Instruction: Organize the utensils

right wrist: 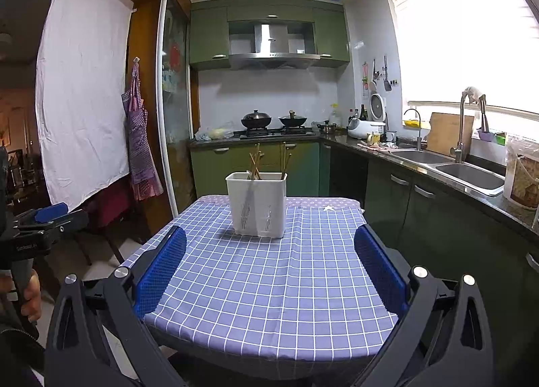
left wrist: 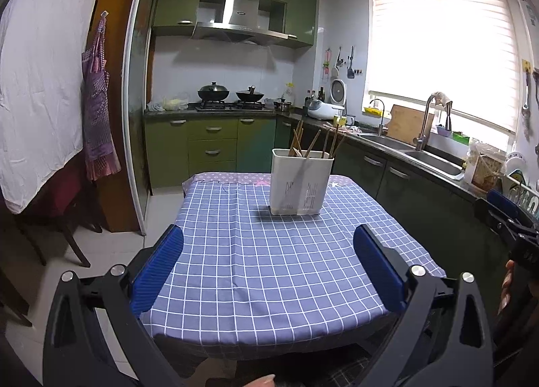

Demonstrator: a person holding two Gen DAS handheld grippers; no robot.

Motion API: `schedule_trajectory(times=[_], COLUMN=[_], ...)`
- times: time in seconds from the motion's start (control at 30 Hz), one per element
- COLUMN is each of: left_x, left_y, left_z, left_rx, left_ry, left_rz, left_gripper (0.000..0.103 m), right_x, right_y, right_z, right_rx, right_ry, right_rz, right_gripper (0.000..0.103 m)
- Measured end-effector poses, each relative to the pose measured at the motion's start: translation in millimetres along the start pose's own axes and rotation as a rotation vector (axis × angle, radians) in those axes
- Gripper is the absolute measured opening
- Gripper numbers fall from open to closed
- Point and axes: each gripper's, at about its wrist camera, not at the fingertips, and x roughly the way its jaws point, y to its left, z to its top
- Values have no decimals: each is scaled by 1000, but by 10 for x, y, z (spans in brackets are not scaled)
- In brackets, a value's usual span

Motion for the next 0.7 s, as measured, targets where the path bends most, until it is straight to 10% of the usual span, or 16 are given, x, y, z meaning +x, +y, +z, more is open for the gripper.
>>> schedule_trajectory(times=[0.7], left_x=[12], left_y=[-67], left_z=[14], left_rx=[30], left_ry=[6], left_rz=[-1], left_gripper=[96], right_x=[5], right_y=[-47], right_z=[-6], right_rx=[7], right_ry=[2], right_rz=[7], right_gripper=[98])
